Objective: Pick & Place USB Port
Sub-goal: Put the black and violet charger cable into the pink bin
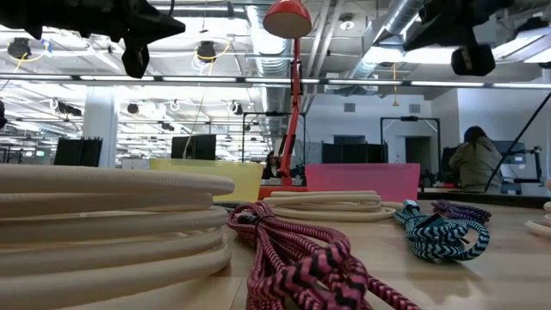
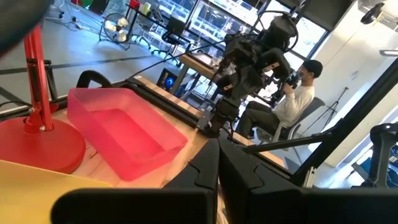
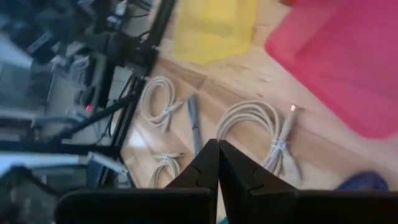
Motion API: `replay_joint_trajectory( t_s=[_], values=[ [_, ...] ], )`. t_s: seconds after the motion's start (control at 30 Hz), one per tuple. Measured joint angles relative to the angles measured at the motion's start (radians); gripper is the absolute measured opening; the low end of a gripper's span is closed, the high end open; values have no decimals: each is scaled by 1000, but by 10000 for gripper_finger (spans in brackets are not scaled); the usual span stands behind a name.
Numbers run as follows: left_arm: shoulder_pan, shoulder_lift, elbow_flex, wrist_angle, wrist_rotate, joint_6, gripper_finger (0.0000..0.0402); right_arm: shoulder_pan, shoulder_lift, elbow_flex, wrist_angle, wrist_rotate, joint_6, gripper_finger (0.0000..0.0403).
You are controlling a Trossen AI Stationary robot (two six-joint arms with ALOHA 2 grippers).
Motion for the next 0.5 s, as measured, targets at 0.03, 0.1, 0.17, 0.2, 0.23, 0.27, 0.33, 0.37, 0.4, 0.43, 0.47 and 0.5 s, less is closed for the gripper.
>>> replay_joint_trajectory(
  t_s=[0.03,0.1,0.17,0.2,0.23,0.27,0.33,0.37,0.4,0.43,0.47,0.5],
  values=[
    [0,0,0,0,0,0,8,6,6,0,-4,11,17,0],
    [0,0,0,0,0,0,7,21,19,0,-19,36,51,0],
    [0,0,0,0,0,-1,7,37,30,0,-58,67,91,0],
    [0,0,0,0,0,-4,7,46,36,0,-77,75,114,0],
    [0,0,0,0,0,-4,7,57,42,0,-102,84,140,0],
    [0,0,0,0,0,-4,8,69,48,0,-124,96,164,0],
    [0,0,0,0,0,-4,9,98,61,9,-174,114,206,0],
    [0,0,0,0,0,-4,9,116,74,24,-206,127,223,0],
    [0,0,0,0,0,-4,9,133,89,45,-236,138,240,0],
    [0,0,0,0,0,-4,9,150,104,69,-271,149,256,0],
    [0,0,0,0,0,-4,8,169,124,95,-314,157,273,0],
    [0,0,0,0,0,-4,8,185,144,123,-355,163,291,0]
  ],
)
